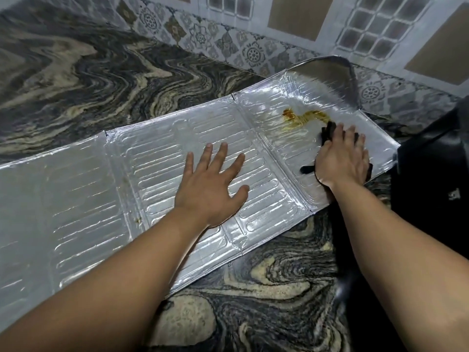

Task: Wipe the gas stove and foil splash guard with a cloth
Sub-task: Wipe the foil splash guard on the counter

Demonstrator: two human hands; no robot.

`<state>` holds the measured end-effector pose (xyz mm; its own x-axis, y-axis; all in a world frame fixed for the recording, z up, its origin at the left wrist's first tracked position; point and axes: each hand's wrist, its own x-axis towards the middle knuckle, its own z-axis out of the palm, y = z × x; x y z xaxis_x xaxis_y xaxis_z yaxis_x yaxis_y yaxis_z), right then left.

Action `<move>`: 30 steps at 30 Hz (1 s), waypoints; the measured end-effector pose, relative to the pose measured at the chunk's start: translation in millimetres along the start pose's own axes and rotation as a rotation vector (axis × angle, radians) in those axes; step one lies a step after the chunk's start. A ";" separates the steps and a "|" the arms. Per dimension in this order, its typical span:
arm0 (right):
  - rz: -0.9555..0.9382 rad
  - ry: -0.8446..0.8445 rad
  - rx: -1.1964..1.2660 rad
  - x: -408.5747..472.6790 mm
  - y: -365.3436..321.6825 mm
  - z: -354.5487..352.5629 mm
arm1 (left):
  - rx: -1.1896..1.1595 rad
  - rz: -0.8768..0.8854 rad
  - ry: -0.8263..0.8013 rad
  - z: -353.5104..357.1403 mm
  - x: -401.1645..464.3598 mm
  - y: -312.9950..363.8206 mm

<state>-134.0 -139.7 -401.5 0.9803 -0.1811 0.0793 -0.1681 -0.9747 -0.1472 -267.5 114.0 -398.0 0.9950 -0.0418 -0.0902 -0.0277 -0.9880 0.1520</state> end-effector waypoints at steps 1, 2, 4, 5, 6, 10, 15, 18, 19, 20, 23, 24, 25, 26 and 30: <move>0.004 -0.012 0.003 1.5 0.2 0.4 | 0.001 -0.002 0.000 0.7 -0.1 -0.3; 0.015 -0.028 0.008 3.1 0.0 1.0 | 0.002 0.000 -0.001 0.8 -0.8 -0.3; 0.077 -0.058 0.024 9.1 -3.4 1.7 | 0.007 0.006 0.005 1.0 -2.2 -0.3; 0.129 -0.061 0.035 14.8 -7.2 1.0 | 0.009 0.008 0.010 1.1 -2.4 -0.2; 0.185 -0.057 0.046 21.1 -12.7 0.0 | 0.009 0.011 0.014 1.1 -2.3 0.1; 0.263 -0.077 0.055 46.6 -43.1 -4.6 | -0.003 0.014 0.022 0.3 2.4 1.8; 0.141 -0.125 0.032 56.3 -74.0 0.5 | -0.008 0.009 0.012 -0.9 4.4 2.0; 0.002 -0.160 0.038 50.2 -97.4 1.9 | -0.006 0.005 -0.008 -2.1 4.5 1.8; -0.053 -0.161 0.041 46.8 -105.3 2.1 | -0.009 0.002 -0.008 -2.5 4.7 1.9; -0.106 -0.163 0.044 43.6 -112.9 2.4 | -0.010 -0.001 -0.006 -2.7 4.7 1.8; -0.265 -0.179 0.053 32.6 -131.7 6.1 | -0.008 -0.007 -0.001 -2.7 4.6 2.1; -0.318 -0.183 0.065 29.7 -136.6 7.4 | -0.008 -0.009 0.002 -2.8 4.7 2.4; -0.374 -0.187 0.076 27.0 -140.9 8.5 | -0.007 -0.011 0.003 -3.1 4.9 2.3; -0.435 -0.192 0.085 24.7 -143.9 8.9 | -0.005 -0.011 0.003 -3.5 4.9 2.1; -0.677 -0.230 0.146 22.4 -138.6 6.1 | 0.012 -0.014 0.004 -3.9 4.1 1.3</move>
<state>-88.0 -7.8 -385.4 0.8641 0.5033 -0.0069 0.4828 -0.8327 -0.2709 -263.1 113.1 -394.3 0.9958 -0.0274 -0.0878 -0.0150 -0.9902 0.1392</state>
